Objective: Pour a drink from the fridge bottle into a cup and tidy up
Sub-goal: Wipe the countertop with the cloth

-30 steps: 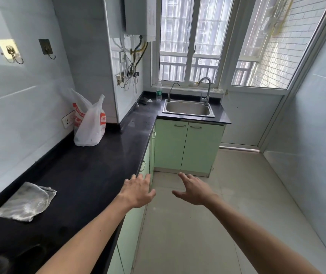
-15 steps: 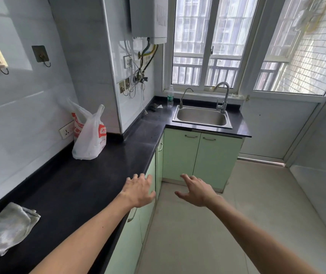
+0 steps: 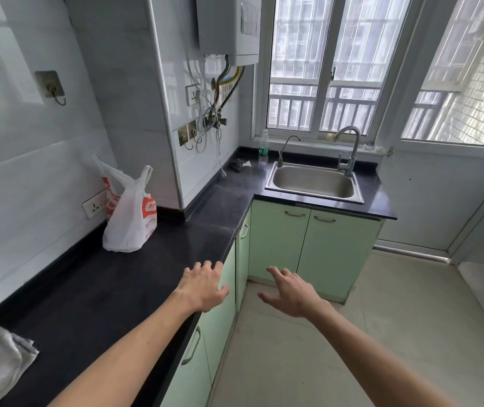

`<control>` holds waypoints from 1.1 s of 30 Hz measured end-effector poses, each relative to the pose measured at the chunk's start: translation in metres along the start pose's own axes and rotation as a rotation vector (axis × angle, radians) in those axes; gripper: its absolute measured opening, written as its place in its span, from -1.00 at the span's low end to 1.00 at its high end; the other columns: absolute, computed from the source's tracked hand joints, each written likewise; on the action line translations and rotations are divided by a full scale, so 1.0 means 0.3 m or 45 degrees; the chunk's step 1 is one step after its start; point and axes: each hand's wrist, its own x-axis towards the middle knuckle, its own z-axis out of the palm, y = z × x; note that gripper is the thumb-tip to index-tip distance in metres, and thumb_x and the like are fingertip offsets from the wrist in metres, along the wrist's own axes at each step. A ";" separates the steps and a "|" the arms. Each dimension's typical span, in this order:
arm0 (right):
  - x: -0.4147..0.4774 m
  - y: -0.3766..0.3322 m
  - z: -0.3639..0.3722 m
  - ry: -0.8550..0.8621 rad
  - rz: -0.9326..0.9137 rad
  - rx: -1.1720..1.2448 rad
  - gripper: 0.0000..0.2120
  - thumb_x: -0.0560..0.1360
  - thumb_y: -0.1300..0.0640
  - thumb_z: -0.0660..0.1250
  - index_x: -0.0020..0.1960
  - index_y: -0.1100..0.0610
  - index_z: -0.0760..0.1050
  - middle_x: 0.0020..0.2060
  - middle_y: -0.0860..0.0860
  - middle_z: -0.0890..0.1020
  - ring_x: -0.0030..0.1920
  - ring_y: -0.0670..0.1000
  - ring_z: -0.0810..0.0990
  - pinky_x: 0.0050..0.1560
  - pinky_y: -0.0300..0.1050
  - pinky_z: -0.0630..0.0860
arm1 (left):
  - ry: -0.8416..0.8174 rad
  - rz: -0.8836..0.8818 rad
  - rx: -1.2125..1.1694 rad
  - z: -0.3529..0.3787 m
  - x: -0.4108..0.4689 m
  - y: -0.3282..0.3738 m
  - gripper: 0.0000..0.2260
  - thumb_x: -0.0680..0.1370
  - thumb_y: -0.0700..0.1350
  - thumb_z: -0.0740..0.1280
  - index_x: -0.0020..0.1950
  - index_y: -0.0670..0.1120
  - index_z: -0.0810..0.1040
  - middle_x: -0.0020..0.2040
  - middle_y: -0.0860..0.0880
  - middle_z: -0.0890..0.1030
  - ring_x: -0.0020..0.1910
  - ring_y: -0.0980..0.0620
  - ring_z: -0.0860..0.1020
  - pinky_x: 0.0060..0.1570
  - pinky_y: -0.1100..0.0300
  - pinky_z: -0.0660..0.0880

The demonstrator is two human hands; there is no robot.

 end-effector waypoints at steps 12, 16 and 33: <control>0.378 -0.009 -0.047 -0.054 -0.004 -0.044 -0.29 0.54 -0.32 0.19 0.54 0.00 0.10 0.34 0.12 0.42 0.32 0.17 0.43 0.17 0.11 0.49 | 0.044 -0.003 -0.119 -0.028 0.384 -0.133 -0.57 0.60 0.14 0.13 0.37 -0.08 0.32 0.26 -0.14 0.49 0.24 -0.16 0.46 0.21 -0.07 0.41; 0.548 -0.071 -0.078 -0.065 -0.054 -0.080 -0.29 0.53 -0.33 0.19 0.54 -0.02 0.10 0.31 0.12 0.44 0.29 0.16 0.45 0.15 0.12 0.50 | 0.042 -0.062 -0.185 -0.040 0.484 -0.234 -0.53 0.61 0.15 0.14 0.42 -0.09 0.30 0.31 -0.16 0.47 0.29 -0.18 0.45 0.23 -0.09 0.40; 1.001 -0.432 -0.097 -0.132 -0.439 -0.175 -0.28 0.52 -0.34 0.18 0.54 -0.02 0.09 0.35 0.09 0.41 0.35 0.18 0.39 0.20 0.15 0.48 | 0.011 -0.404 -0.031 -0.004 0.552 -0.659 -0.49 0.61 0.16 0.14 0.46 -0.11 0.28 0.36 -0.17 0.45 0.31 -0.18 0.45 0.24 -0.09 0.41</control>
